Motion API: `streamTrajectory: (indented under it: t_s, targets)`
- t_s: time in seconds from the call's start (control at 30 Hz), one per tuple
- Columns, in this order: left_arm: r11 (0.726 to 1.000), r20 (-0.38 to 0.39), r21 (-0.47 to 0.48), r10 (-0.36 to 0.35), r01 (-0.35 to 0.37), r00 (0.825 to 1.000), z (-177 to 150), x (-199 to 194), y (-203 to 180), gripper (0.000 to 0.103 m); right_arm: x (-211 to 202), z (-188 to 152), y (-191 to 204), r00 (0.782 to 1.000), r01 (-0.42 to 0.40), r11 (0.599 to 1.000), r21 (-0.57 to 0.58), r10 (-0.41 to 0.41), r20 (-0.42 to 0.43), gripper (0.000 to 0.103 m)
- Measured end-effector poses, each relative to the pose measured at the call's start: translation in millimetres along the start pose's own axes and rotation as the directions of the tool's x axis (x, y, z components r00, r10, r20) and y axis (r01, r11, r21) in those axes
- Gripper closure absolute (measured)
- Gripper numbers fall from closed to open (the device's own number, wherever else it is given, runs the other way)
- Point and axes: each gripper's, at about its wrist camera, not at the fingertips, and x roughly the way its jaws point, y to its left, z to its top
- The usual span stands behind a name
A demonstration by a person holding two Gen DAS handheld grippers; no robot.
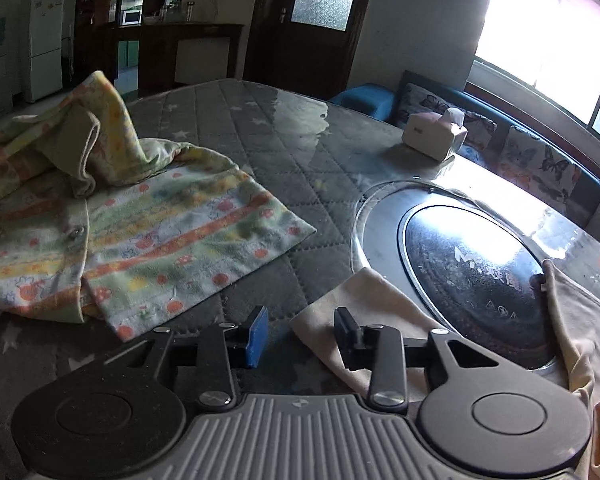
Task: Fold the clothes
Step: 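Lift the sleeve with the left gripper and fold it over the shirt body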
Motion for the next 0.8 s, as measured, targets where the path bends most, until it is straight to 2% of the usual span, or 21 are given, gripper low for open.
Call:
streamTrajectory:
  t_s: [0.03,0.13,0.3,0.4,0.47,0.57,0.67,0.8]
  targets:
    - [1.0,0.0,0.0,-0.003,0.003,1.0,0.0,1.1,-0.3,0.087,-0.2,-0.4,0.0,1.0,0.001,1.0,0.001,-0.001,0.0,0.077]
    - [1.0,0.012,-0.017,-0.022,0.022,1.0,1.3,-1.2,0.4,0.096,-0.7,-0.8,-0.2,1.0,0.003,1.0,0.006,-0.003,0.002,0.077]
    - [0.99,0.055,-0.036,-0.136,0.138,0.989,10.0,-26.1,-9.8,0.098,-7.0,-1.4,-4.1,1.0,0.013,1.0,0.018,-0.014,0.023,0.077]
    - [0.968,0.08,0.024,-0.25,0.249,0.965,15.3,-50.1,-34.3,0.098,-11.6,-1.6,-7.4,0.999,0.022,0.999,0.028,-0.023,0.038,0.077]
    - [0.944,0.092,0.077,-0.326,0.32,0.941,17.3,-66.6,-54.0,0.098,-14.6,-1.8,-9.6,0.998,0.028,0.999,0.035,-0.029,0.048,0.077]
    - [0.893,0.084,0.144,-0.439,0.426,0.894,17.3,-87.4,-88.7,0.098,-19.7,-3.2,-13.6,0.997,0.038,0.998,0.047,-0.041,0.061,0.077]
    - [0.828,0.06,0.195,-0.545,0.526,0.836,14.5,-105.5,-123.5,0.098,-28.0,-7.3,-20.9,0.995,0.056,0.996,0.064,-0.061,0.073,0.077]
    - [0.726,-0.001,0.25,-0.662,0.641,0.75,5.0,-123.6,-168.8,0.098,-38.3,-14.4,-31.3,0.993,0.08,0.992,0.093,-0.088,0.084,0.077]
